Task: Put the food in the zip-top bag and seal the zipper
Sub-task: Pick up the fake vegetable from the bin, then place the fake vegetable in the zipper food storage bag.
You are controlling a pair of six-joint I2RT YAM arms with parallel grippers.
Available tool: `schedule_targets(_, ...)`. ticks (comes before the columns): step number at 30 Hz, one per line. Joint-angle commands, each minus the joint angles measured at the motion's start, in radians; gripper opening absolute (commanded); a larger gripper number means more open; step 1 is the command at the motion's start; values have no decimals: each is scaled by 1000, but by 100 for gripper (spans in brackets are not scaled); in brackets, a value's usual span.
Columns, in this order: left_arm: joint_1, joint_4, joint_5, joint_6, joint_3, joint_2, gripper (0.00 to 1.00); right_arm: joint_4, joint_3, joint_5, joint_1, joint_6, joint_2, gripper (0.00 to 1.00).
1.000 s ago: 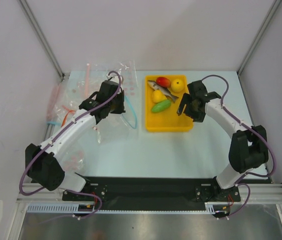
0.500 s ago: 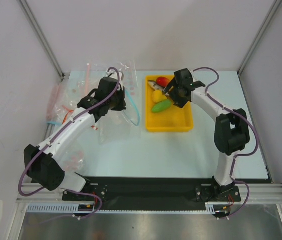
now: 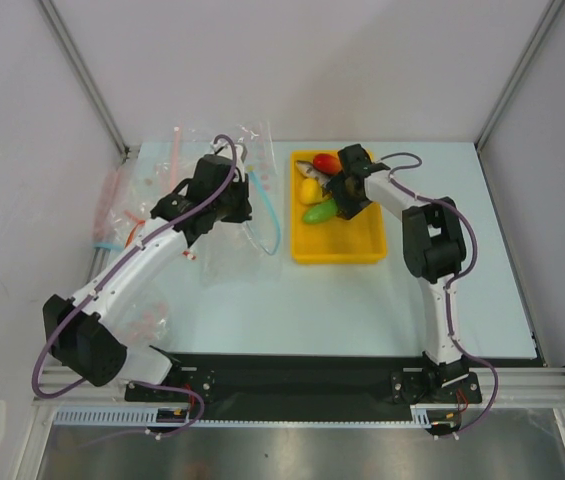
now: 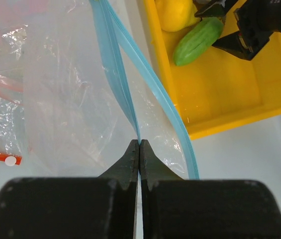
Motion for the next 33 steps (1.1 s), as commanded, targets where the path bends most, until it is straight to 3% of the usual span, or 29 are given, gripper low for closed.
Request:
schedule_targets(1, -5, 18, -9, -12, -8, -53, 0, -22, 83, 11, -2, 15, 43, 73)
schedule_targets(7, -5, 24, -24, 9, -4, -43, 0, -25, 40, 41, 4, 1, 2, 44)
schedule_targets(10, -5, 19, -21, 28, 17, -16, 0, -13, 22, 65, -1, -46, -55, 33)
schedule_targets(20, -5, -8, 23, 49, 162, 85, 0, 153, -90, -18, 30, -333, -311, 27)
schedule_targets(25, -5, -5, 86, -12, 183, 124, 0, 208, -77, -1, 108, -465, -435, 26)
schedule_targets(27, -3, 1, 116, -29, 177, 131, 0, 234, -81, -4, 134, -499, -475, 20)
schedule_targets(33, -5, 16, 161, -44, 192, 133, 0, 253, -80, 57, 211, -580, -515, 21)
